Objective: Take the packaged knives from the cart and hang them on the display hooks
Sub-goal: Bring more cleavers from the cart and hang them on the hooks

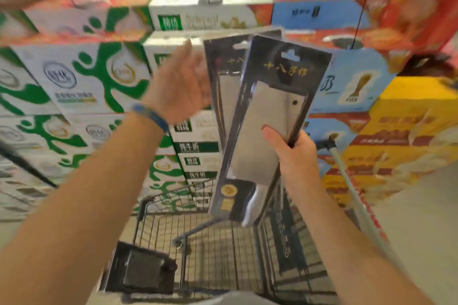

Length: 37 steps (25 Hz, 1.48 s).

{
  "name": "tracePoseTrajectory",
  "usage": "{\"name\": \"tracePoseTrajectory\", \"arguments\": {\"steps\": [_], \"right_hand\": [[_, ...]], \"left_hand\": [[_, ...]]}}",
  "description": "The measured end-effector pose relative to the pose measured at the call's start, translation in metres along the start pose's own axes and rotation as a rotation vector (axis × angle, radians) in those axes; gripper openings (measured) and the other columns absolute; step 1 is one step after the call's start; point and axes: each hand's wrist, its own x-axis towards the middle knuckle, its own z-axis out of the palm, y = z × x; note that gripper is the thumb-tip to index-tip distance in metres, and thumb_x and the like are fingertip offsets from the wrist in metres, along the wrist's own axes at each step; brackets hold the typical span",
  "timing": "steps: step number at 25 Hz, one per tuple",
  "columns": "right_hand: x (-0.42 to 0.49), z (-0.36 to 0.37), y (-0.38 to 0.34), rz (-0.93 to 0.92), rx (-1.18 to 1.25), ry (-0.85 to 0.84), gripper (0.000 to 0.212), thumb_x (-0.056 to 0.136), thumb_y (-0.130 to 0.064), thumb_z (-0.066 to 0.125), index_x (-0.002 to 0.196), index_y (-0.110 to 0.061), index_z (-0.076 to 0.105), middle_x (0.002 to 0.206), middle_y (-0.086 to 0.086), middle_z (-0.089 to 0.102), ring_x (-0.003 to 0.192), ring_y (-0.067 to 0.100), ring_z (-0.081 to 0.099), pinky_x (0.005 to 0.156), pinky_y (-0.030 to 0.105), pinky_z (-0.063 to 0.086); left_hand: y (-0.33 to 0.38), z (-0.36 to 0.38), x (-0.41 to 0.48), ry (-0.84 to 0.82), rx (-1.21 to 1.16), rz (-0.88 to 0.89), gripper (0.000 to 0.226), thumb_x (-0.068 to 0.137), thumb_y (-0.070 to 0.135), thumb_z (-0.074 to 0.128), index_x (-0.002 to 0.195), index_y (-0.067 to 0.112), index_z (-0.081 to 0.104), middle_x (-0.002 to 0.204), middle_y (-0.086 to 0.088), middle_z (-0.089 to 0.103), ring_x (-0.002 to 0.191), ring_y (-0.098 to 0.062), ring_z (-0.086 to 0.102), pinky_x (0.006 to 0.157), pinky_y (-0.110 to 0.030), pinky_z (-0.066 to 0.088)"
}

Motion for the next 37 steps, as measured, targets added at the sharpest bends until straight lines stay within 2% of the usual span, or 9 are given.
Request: {"name": "tracePoseTrajectory", "arguments": {"steps": [2,6,9,13,18,22,28,33,37], "right_hand": [[0.012,-0.011,-0.008,0.072,0.091,0.019,0.053,0.058,-0.061,0.084,0.099,-0.028,0.076,0.099,-0.009,0.08,0.089,0.013,0.077,0.073,0.036,0.064],[0.027,-0.035,-0.012,0.174,0.087,-0.017,0.051,0.053,-0.065,0.085,0.091,-0.03,0.081,0.095,-0.003,0.081,0.088,0.019,0.078,0.081,0.045,0.063],[0.037,-0.055,-0.015,0.205,0.081,-0.131,0.055,0.061,-0.059,0.09,0.1,-0.021,0.077,0.099,0.002,0.08,0.09,0.022,0.078,0.075,0.039,0.063],[0.026,-0.073,-0.015,0.175,0.05,-0.344,0.024,0.081,-0.035,0.085,0.103,-0.038,0.077,0.106,-0.003,0.079,0.097,0.017,0.076,0.073,0.027,0.062],[0.008,-0.109,-0.026,0.121,0.047,-0.045,0.041,0.073,-0.061,0.082,0.108,-0.042,0.073,0.107,-0.007,0.078,0.095,0.014,0.076,0.074,0.032,0.063],[-0.016,-0.164,-0.055,0.003,-0.171,0.314,0.043,0.066,-0.078,0.074,0.088,-0.042,0.079,0.082,-0.012,0.078,0.073,0.003,0.073,0.057,0.015,0.054],[-0.099,-0.236,-0.073,0.061,-0.336,0.851,0.077,0.06,-0.085,0.067,0.065,-0.008,0.066,0.057,0.005,0.064,0.049,0.011,0.059,0.052,0.031,0.048],[-0.215,-0.286,-0.105,0.049,-0.322,1.263,0.071,0.07,-0.081,0.066,0.081,-0.011,0.072,0.073,-0.002,0.074,0.061,0.011,0.069,0.049,0.023,0.052],[-0.345,-0.326,-0.125,0.032,-0.31,1.656,0.088,0.069,-0.082,0.065,0.089,0.004,0.066,0.076,0.014,0.073,0.069,0.026,0.072,0.068,0.049,0.06]], "left_hand": [[-0.058,0.035,-0.003,0.193,0.142,-0.154,0.025,0.084,0.046,0.071,0.087,0.022,0.078,0.074,0.011,0.075,0.069,-0.007,0.072,0.065,-0.029,0.057],[-0.131,0.084,-0.004,0.693,0.337,-0.181,0.049,0.074,0.064,0.073,0.087,0.017,0.072,0.076,0.009,0.077,0.072,-0.008,0.074,0.065,-0.029,0.059],[-0.135,0.096,0.001,0.763,0.239,-0.038,0.047,0.077,0.051,0.078,0.098,0.009,0.078,0.092,-0.008,0.078,0.085,-0.024,0.076,0.071,-0.04,0.063],[-0.138,0.11,-0.001,0.819,0.142,0.031,0.056,0.069,0.053,0.078,0.104,0.009,0.076,0.097,-0.009,0.078,0.09,-0.027,0.075,0.077,-0.043,0.062],[-0.138,0.109,0.008,0.846,0.424,-0.007,0.063,0.057,0.073,0.078,0.065,0.011,0.072,0.055,0.001,0.066,0.049,-0.016,0.062,0.046,-0.027,0.047],[-0.146,0.145,0.039,0.566,0.709,0.067,0.049,0.064,0.063,0.077,0.047,0.019,0.065,0.041,0.008,0.051,0.036,-0.003,0.044,0.038,-0.018,0.034],[-0.176,0.21,0.068,0.246,0.542,0.06,0.063,0.058,0.077,0.069,0.045,0.017,0.052,0.042,0.006,0.043,0.039,-0.01,0.041,0.038,-0.024,0.029],[-0.195,0.318,0.054,-0.114,0.459,0.016,0.058,0.062,0.08,0.067,0.078,0.025,0.076,0.073,0.006,0.074,0.071,-0.017,0.071,0.069,-0.05,0.059],[-0.221,0.426,0.013,-0.415,0.376,-0.056,0.07,0.061,0.08,0.066,0.085,0.015,0.073,0.083,-0.012,0.075,0.079,-0.034,0.072,0.069,-0.056,0.06]]}}
